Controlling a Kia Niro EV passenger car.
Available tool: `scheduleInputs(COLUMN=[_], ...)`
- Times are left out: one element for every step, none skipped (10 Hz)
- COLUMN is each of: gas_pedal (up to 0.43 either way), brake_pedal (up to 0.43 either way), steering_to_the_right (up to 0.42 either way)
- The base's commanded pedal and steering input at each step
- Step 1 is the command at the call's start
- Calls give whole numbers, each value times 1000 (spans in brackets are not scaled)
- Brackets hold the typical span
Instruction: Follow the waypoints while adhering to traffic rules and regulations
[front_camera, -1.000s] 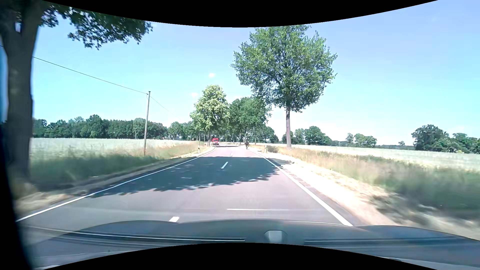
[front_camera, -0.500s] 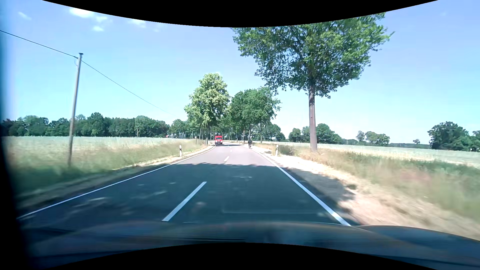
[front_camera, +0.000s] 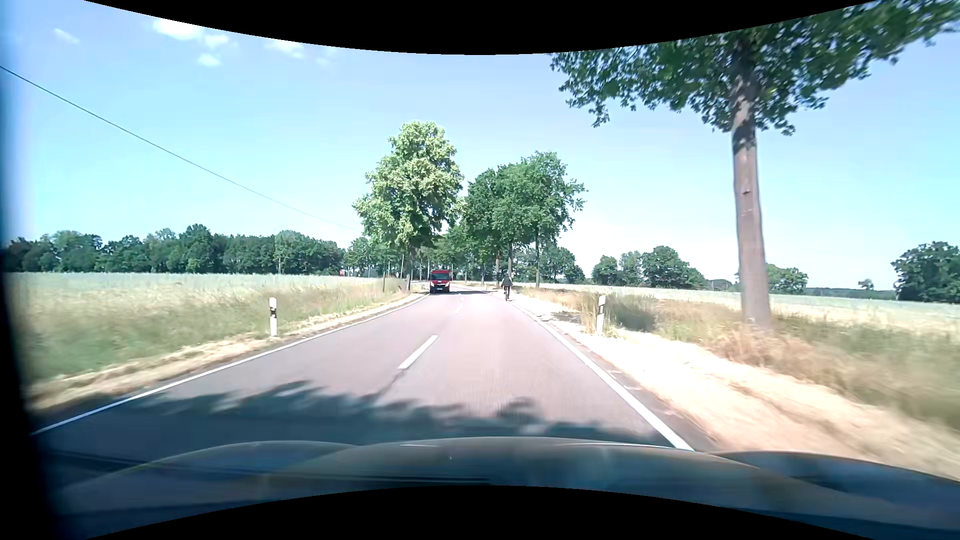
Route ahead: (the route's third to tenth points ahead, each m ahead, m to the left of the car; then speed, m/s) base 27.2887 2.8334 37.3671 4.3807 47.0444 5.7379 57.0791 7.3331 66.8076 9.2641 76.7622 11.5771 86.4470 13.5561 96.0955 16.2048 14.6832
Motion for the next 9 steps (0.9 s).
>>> scheduleInputs(gas_pedal=[0, 0, 0, 0, 0, 0, 0, 0, 0], brake_pedal=[323, 323, 323, 323, 323, 323, 311, 293, 262], steering_to_the_right=[-11, -11, -11, -12, -12, -13, -14, -15, -16])
